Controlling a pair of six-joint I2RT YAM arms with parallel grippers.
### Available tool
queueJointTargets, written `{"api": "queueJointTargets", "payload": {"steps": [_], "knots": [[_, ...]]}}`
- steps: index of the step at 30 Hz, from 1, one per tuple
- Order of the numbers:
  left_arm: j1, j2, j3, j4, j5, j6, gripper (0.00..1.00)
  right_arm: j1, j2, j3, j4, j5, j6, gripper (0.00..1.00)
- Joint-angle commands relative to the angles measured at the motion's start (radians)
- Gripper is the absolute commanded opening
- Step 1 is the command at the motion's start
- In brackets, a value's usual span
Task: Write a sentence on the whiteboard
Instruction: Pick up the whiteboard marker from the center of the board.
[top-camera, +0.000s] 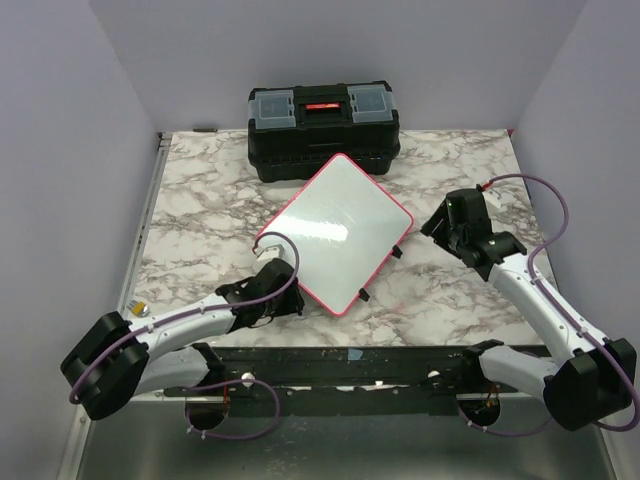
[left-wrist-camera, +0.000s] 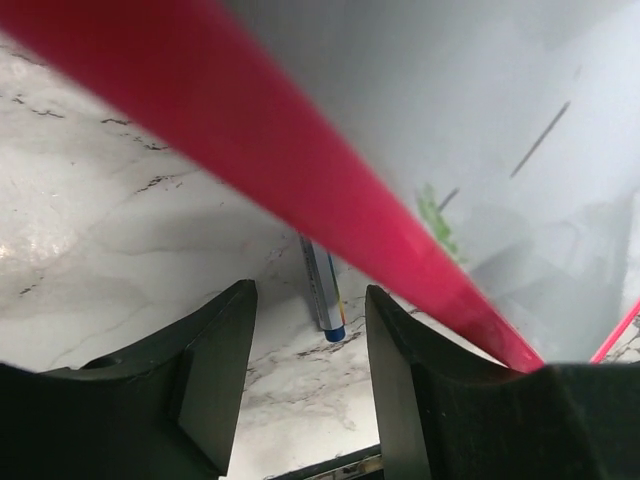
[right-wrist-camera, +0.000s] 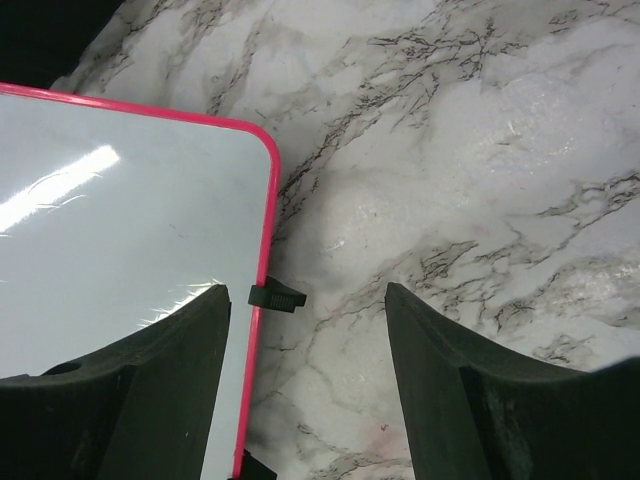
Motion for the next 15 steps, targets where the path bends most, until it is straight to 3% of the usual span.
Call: {"api": "queueJointTargets", "payload": {"steps": [1,6,15], "knots": [[-0.013,0.033,0.019,-0.021,-0.039,-0.021,0.47,0.005,-0.011,-0.014,-0.009,0.011,-0.012,0.66],[-0.036,0.091,0.048,-0.044,-0.07,-0.021,0.37,0.005,-0.008,-0.018,-0.005,0.011,-0.015,0.66],[-0.092,0.214,0.134,-0.163,-0.16,-0.066,0.34,0.005,-0.017,-0.037,-0.002,0.015,-0.018,0.66]]}}
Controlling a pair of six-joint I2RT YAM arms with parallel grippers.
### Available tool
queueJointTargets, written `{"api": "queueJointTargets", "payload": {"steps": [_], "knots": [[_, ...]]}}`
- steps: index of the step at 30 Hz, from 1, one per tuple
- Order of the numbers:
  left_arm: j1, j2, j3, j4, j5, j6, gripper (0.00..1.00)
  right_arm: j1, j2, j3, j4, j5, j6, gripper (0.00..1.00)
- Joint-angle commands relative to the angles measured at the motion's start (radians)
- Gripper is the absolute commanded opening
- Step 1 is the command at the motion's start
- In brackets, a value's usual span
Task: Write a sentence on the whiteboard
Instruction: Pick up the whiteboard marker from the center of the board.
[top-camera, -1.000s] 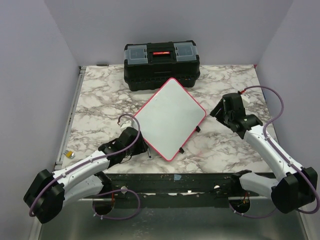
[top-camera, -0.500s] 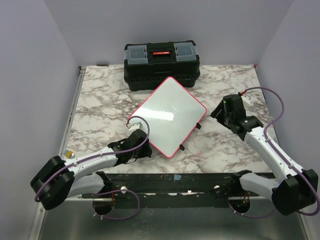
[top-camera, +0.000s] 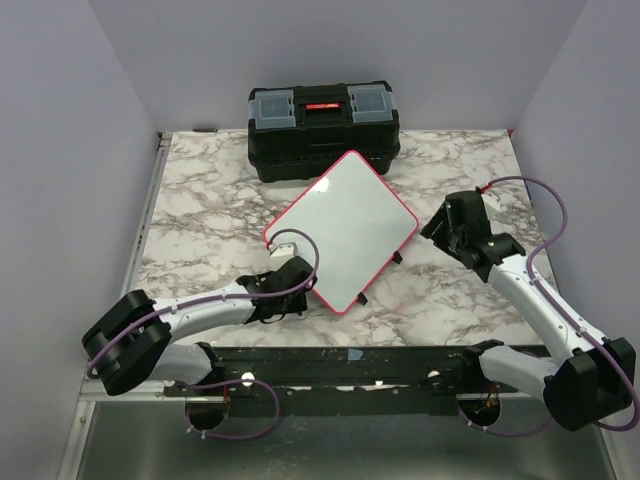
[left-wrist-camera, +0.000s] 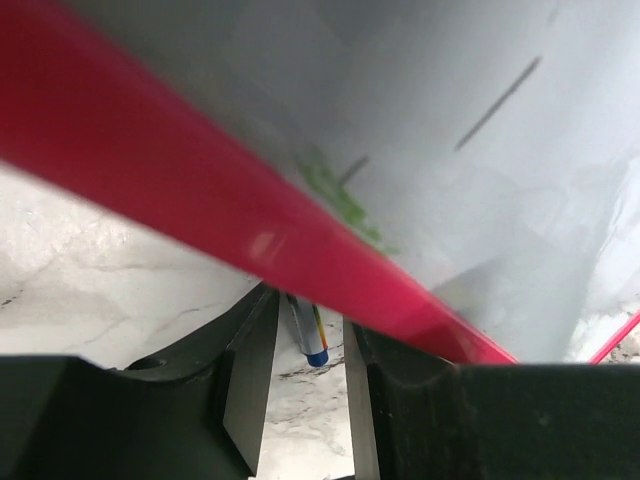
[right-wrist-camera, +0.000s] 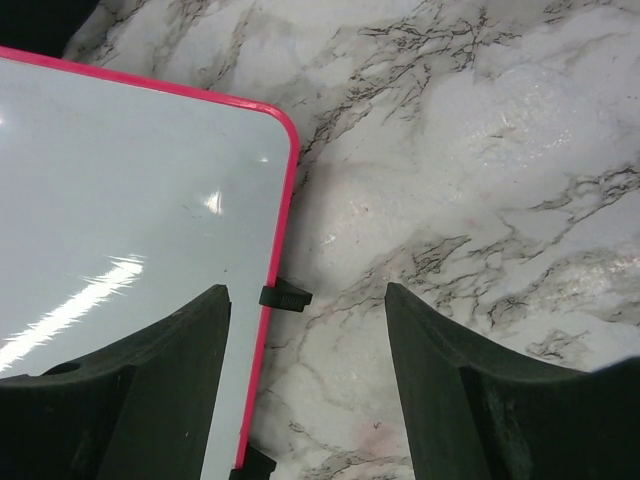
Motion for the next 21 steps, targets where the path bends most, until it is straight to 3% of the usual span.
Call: {"api": "queueJointTargets", "payload": {"steps": [1,10,16,21], "knots": [[-0.019,0.066,0.022,-0.113,-0.071,-0.058,0.34,0.005,-0.018,-0.022,-0.002,0.014,-0.018,0.66],[-0.043,0.12,0.04,-0.169,-0.097,-0.089,0.26,0.005,-0.028,-0.035,0.002,0.009,-0.021,0.66],[-0.052,0.093,0.034,-0.179,-0.112,-0.095,0.0,0.005,-0.031,-0.045,0.007,0.006,-0.028,0.66],[-0.054,0.077,0.049,-0.233,-0.135,-0.113,0.0,0.005,-0.031,-0.049,0.004,-0.001,-0.04,0.66]]}}
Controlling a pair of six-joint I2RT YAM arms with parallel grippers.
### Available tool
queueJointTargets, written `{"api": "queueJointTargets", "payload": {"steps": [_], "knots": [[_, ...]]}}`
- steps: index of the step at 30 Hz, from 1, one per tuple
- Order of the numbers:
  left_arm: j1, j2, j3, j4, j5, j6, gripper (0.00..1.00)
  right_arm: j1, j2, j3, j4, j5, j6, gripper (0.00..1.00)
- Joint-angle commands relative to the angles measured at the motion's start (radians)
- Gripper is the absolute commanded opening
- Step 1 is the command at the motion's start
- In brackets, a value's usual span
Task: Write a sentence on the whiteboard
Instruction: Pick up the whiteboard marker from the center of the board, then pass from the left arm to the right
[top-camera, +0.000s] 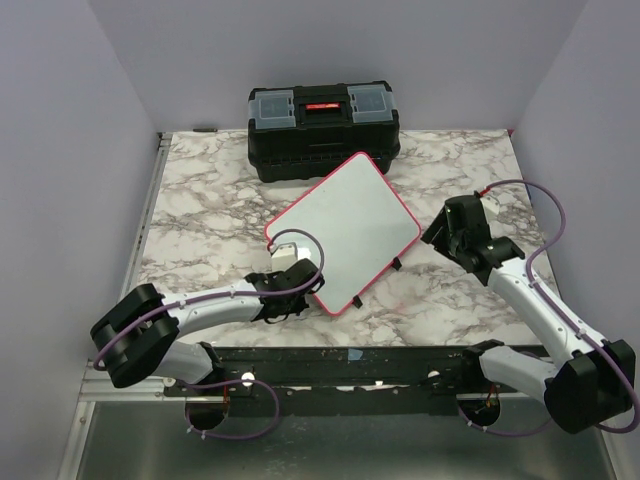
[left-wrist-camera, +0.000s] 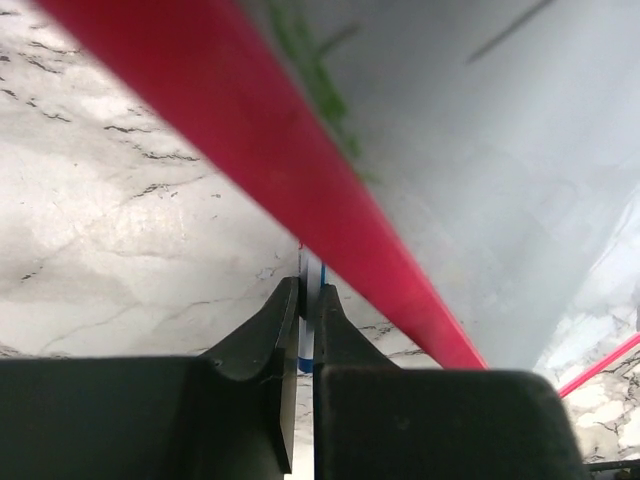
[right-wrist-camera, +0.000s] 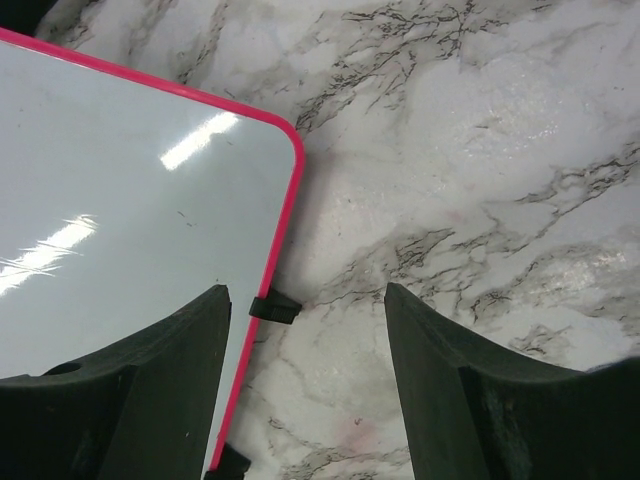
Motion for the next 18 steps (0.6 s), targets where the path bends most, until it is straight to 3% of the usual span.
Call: {"api": "queueJointTargets", "payload": {"steps": [1,9,18], "knots": [[-0.006,0.0,-0.016,-0.157,-0.044,-0.034,0.0,0.005,-0.019,-0.013,0.001,0.0,-0.022,0.66],[-0.005,-0.149,-0.029,-0.294,-0.093,-0.09,0.0,0.005,-0.032,-0.013,0.009,-0.044,-0.042,0.65],[-0.004,-0.355,-0.041,-0.423,-0.156,-0.157,0.0,0.005,-0.056,-0.023,0.101,-0.249,-0.112,0.64]]}}
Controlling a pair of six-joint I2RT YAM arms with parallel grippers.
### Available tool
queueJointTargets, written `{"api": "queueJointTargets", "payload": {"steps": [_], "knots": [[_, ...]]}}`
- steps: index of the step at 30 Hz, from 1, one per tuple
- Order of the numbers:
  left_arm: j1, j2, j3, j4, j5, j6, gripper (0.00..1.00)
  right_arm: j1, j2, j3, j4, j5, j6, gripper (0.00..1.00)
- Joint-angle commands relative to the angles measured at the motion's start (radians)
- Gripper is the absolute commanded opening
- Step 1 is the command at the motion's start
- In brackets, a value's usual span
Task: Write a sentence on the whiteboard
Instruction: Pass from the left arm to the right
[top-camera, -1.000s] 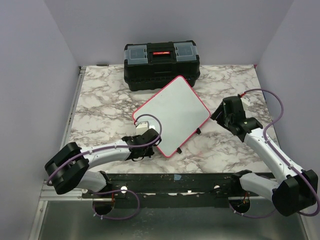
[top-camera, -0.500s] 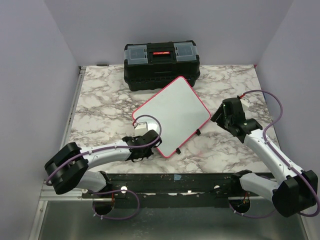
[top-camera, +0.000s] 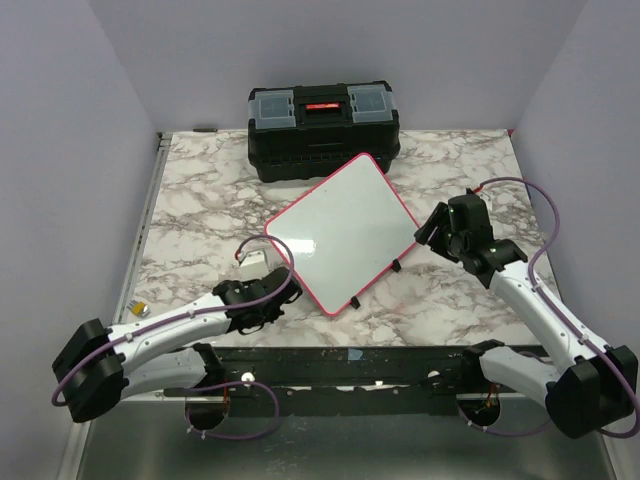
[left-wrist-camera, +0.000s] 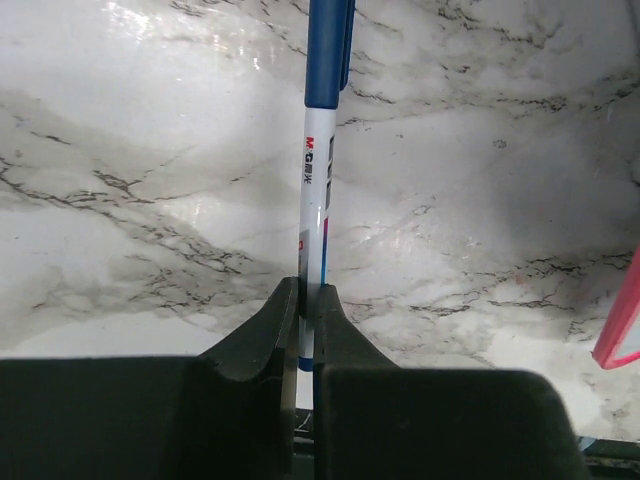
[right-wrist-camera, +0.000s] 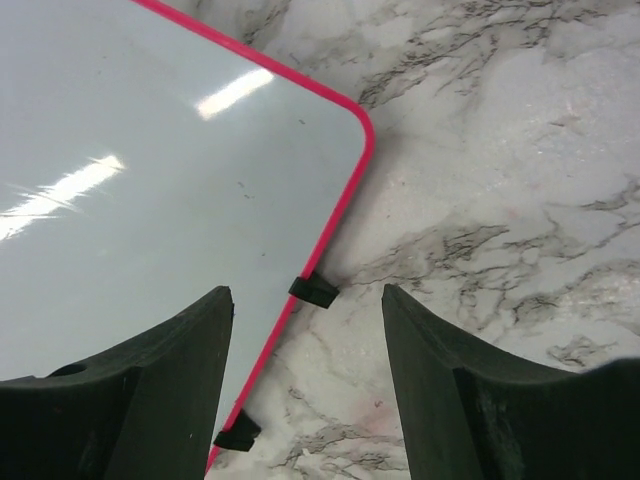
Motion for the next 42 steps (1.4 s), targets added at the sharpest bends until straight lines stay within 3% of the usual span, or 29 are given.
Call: {"api": "queueJointTargets", "payload": {"steps": [1,9,16,23,30,42], "knots": [[0.001,-0.14,-0.004,-0.121,-0.08,-0.053,0.0,0.005,-0.05,-0.022,0.104,-0.188,-0.064,0.64],[0.003,-0.562,-0.017,-0.176,-0.093,-0.01,0.0,0.005,-0.156,-0.127,0.417,-0.592,-0.01,0.64],[0.002,-0.771,0.029,-0.044,-0.063,0.237,0.0,0.007,-0.143,-0.194,0.77,-0.831,0.145,0.62],[0.002,-0.719,0.077,0.212,0.044,0.414,0.0,0.113,-0.018,-0.161,0.97,-0.889,0.222,0.6],[0.002,-0.577,0.132,0.459,0.145,0.475,0.0,0.286,0.117,-0.1,1.142,-0.869,0.246,0.56],[0.001,-0.442,0.182,0.605,0.257,0.452,0.0,0.375,0.248,0.003,1.216,-0.819,0.242,0.47]]}}
